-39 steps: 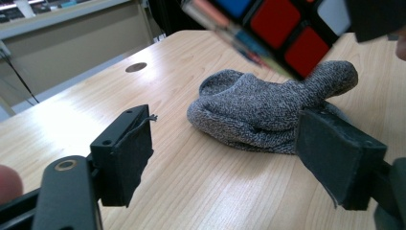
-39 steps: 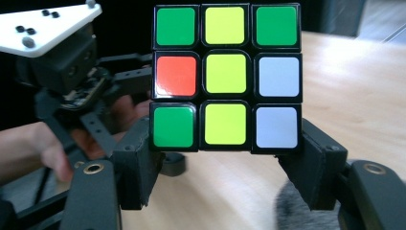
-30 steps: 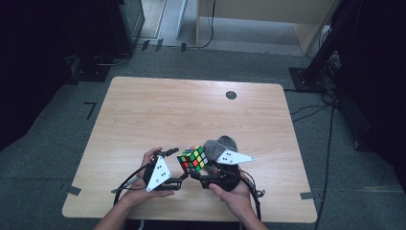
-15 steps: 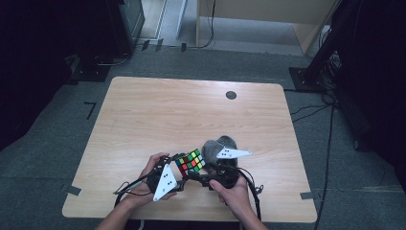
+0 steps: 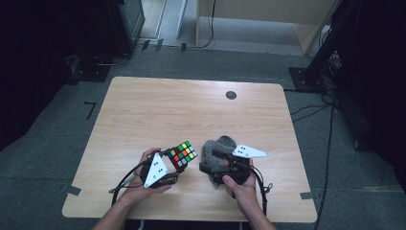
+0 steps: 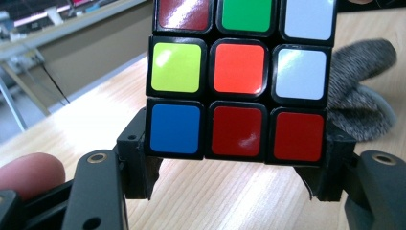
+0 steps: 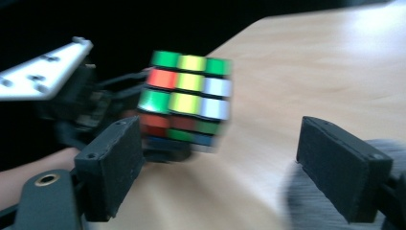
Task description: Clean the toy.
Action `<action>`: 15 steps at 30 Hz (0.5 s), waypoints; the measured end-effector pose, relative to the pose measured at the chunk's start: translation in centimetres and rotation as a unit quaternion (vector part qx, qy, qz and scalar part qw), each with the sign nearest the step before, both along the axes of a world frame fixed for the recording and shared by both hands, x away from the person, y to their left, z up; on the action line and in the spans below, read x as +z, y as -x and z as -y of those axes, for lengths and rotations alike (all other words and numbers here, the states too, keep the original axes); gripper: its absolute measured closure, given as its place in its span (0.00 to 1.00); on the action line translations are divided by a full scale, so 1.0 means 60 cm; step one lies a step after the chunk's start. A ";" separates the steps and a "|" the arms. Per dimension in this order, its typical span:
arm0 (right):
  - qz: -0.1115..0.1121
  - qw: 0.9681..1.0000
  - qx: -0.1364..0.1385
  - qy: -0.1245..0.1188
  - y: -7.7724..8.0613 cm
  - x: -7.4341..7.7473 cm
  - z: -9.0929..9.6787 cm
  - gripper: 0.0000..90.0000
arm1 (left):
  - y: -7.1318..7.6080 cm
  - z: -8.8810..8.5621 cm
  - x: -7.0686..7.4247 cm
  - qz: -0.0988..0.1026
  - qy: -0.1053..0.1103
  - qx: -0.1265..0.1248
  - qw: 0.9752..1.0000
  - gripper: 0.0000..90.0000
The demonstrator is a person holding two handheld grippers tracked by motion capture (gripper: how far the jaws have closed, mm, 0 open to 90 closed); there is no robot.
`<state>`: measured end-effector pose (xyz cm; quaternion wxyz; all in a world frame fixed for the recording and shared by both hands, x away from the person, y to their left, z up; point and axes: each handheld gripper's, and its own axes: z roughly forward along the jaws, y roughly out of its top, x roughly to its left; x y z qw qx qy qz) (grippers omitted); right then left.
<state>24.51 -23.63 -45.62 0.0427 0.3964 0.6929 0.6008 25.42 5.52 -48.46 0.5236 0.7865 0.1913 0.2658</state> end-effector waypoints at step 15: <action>-0.015 0.954 -0.101 0.283 -0.033 -0.089 -0.025 0.22 | -0.018 -0.024 0.012 -0.070 0.068 0.016 0.995 0.38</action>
